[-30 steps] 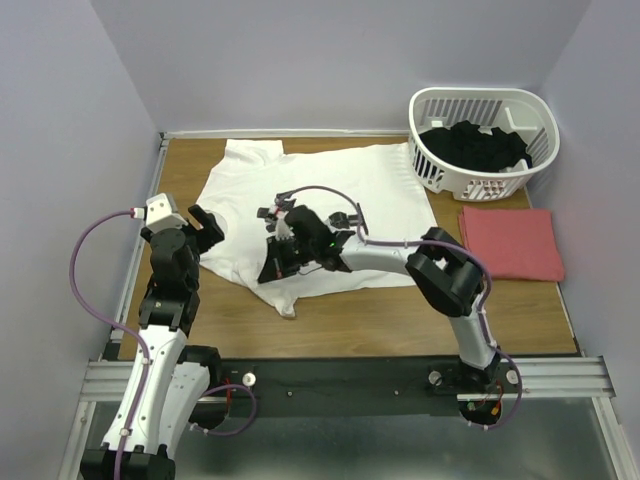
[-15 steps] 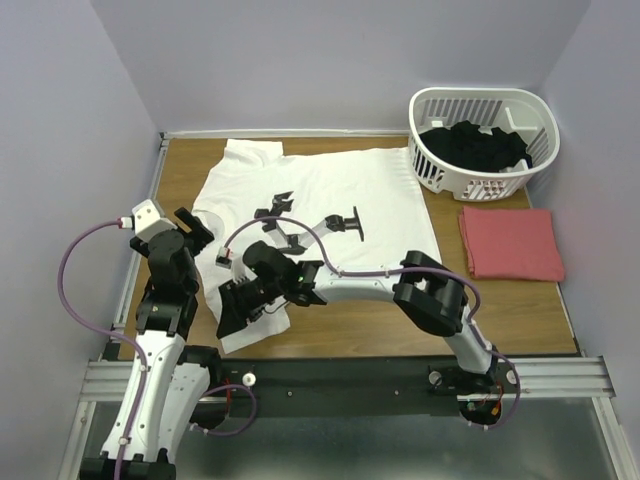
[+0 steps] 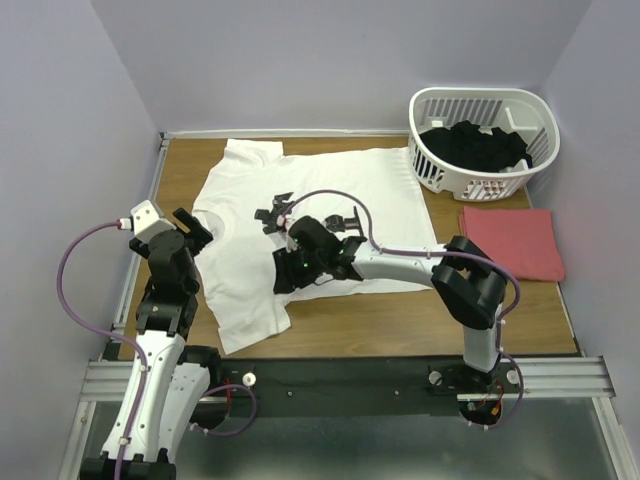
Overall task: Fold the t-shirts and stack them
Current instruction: Flatten the tshirt out
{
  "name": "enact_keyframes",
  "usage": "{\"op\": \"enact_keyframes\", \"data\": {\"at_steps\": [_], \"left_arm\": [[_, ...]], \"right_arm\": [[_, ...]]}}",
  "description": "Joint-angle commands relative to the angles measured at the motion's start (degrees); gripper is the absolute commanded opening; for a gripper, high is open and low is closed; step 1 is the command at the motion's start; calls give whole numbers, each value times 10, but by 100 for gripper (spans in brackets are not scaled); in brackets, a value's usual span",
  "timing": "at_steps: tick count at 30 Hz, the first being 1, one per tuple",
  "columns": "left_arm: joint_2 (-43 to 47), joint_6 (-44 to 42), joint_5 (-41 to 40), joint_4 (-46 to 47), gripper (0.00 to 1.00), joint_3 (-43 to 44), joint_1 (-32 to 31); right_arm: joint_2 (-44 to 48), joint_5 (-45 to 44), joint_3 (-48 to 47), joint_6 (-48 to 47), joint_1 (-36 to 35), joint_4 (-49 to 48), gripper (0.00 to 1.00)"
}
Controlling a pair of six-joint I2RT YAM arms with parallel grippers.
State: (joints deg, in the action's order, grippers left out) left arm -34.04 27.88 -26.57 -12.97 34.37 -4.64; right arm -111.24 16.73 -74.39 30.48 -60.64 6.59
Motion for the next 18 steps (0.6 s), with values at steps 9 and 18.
{"op": "enact_keyframes", "data": {"at_steps": [9,18], "left_arm": [[-13,-2,-2,10,84,3,-4],[-16,-1,-6,7,84,5,-4]], "right_arm": [[87,-215,132,-52,69,101,52],[160,-249,231,-20,75,164,52]]}}
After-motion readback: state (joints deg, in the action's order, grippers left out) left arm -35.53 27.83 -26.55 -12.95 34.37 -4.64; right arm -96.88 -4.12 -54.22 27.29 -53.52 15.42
